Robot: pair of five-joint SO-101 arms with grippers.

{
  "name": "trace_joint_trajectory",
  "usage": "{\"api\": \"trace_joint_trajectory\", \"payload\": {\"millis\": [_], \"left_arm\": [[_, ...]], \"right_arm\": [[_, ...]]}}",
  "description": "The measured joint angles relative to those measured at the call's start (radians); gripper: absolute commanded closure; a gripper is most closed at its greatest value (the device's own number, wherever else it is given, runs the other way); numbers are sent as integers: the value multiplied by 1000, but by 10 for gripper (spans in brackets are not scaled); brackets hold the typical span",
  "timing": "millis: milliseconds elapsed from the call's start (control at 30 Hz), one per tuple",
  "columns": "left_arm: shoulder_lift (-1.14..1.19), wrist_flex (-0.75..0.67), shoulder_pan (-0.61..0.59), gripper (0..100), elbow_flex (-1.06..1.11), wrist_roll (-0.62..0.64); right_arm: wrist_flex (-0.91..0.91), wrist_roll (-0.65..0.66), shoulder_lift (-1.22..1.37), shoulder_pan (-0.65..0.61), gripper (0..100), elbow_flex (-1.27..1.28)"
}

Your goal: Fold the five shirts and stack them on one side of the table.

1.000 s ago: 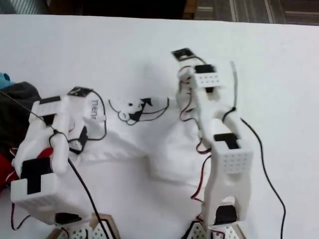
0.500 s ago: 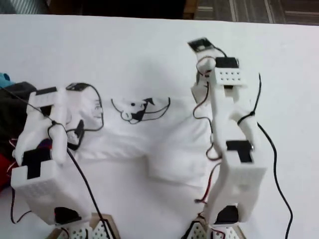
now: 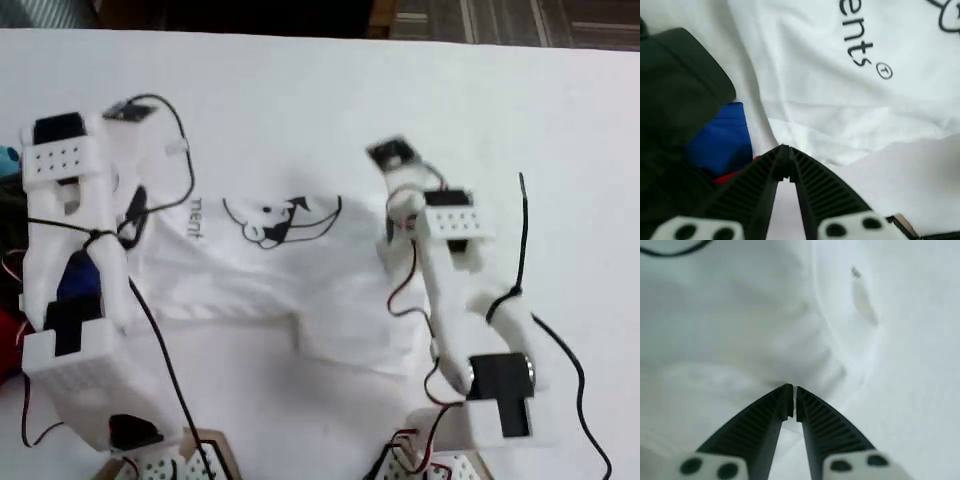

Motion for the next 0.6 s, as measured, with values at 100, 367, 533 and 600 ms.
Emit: {"api": "trace_joint_trajectory", "payload": {"millis": [100, 367, 533, 600], "left_arm": [[40, -81, 51, 974, -12, 48], [296, -325, 209, 974, -12, 109], [362, -368, 210, 974, -29, 114], [371, -368, 210, 974, -35, 114]], "right_arm": [[-20, 18, -100, -17, 978, 133], [-71, 117, -397, -18, 978, 413], [-69, 164, -500, -18, 978, 529], [-69, 167, -542, -18, 978, 529]]}}
